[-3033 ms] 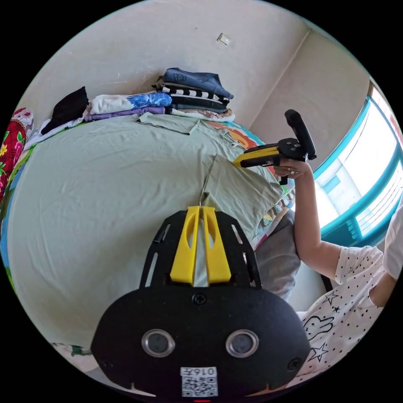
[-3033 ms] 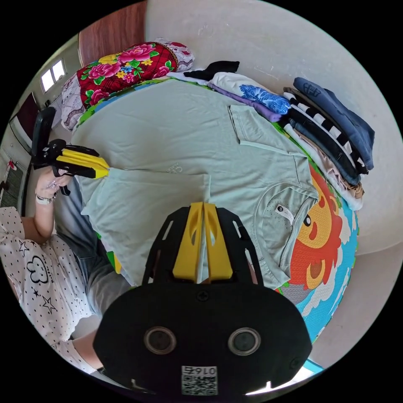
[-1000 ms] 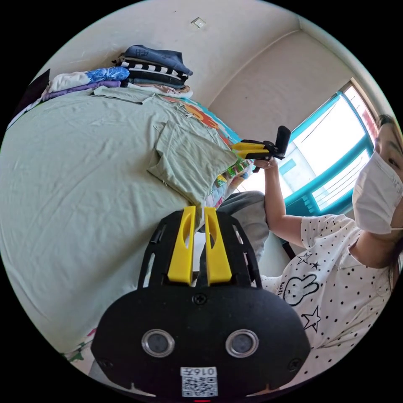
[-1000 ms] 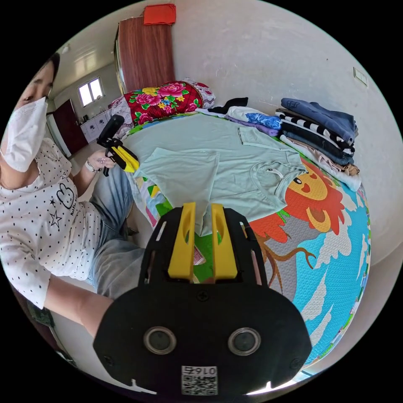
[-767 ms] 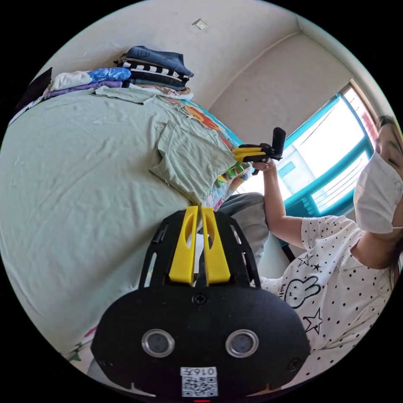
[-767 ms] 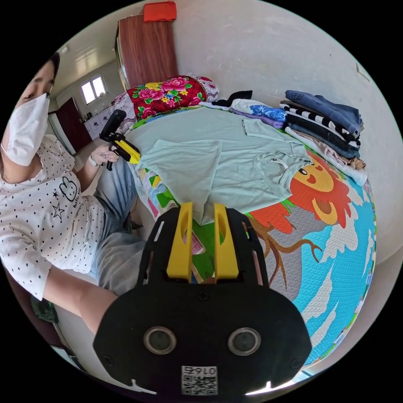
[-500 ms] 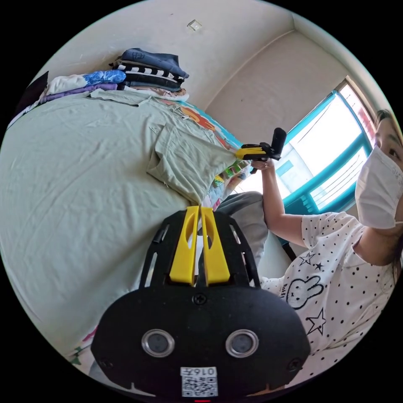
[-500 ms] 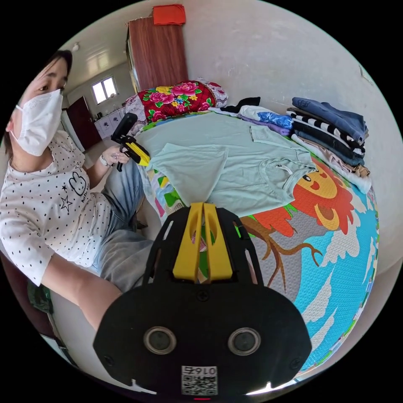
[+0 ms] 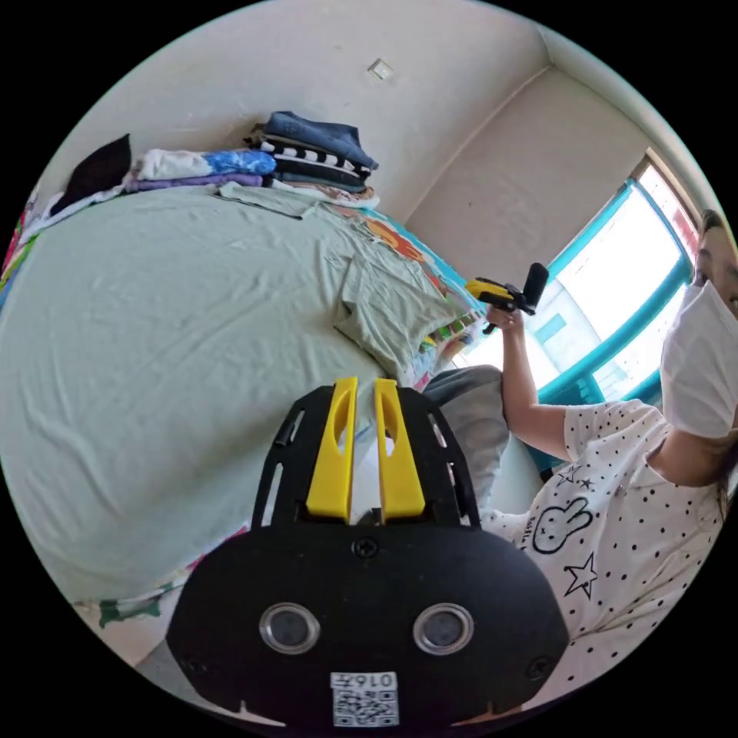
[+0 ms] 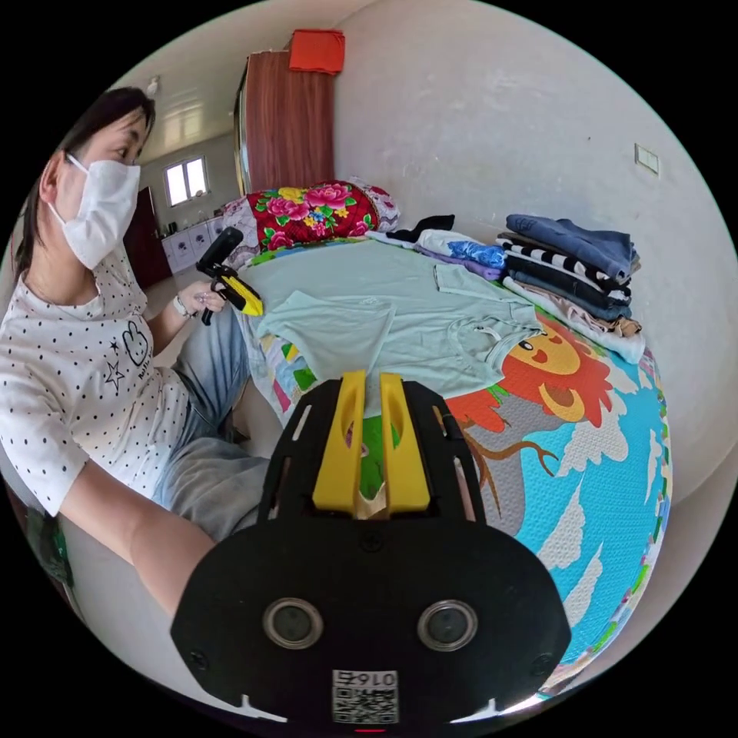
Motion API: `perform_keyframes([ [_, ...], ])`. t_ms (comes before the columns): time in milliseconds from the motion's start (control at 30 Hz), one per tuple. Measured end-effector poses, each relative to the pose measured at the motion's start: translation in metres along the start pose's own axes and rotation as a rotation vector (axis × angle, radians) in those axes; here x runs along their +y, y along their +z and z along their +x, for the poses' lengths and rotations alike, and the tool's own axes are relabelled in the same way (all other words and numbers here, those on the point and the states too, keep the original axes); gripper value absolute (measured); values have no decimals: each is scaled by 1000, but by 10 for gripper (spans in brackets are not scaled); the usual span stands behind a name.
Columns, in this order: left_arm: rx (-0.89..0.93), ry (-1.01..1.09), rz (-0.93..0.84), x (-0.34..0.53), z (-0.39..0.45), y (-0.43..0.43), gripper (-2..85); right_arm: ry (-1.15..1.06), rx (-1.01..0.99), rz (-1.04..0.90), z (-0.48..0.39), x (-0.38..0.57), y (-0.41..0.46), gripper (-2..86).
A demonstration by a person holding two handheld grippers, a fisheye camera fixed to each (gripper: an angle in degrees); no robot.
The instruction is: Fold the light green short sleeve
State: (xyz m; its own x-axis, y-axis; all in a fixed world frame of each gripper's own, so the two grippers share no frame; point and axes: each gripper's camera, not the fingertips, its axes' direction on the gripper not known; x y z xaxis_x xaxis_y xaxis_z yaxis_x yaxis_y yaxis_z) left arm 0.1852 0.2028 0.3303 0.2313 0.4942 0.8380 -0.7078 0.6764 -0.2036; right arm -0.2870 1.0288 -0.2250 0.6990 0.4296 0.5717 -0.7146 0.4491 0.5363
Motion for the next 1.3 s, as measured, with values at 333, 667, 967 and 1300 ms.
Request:
perform_keyframes([
  [333, -468, -520, 278, 115, -159, -232, 52, 45, -40, 95, 22, -23, -2, 6],
  [667, -413, -591, 186, 159, -278, -301, 90, 111, -111, 131, 44, -66, 27, -2],
  [967, -272, -464, 109, 140, -336, -308, 89, 69, -144, 149, 39, -116, 65, -3],
  [1300, -27, -418, 22, 137, -385, -309, 77, 42, -177, 155, 28, -174, 117, -3],
])
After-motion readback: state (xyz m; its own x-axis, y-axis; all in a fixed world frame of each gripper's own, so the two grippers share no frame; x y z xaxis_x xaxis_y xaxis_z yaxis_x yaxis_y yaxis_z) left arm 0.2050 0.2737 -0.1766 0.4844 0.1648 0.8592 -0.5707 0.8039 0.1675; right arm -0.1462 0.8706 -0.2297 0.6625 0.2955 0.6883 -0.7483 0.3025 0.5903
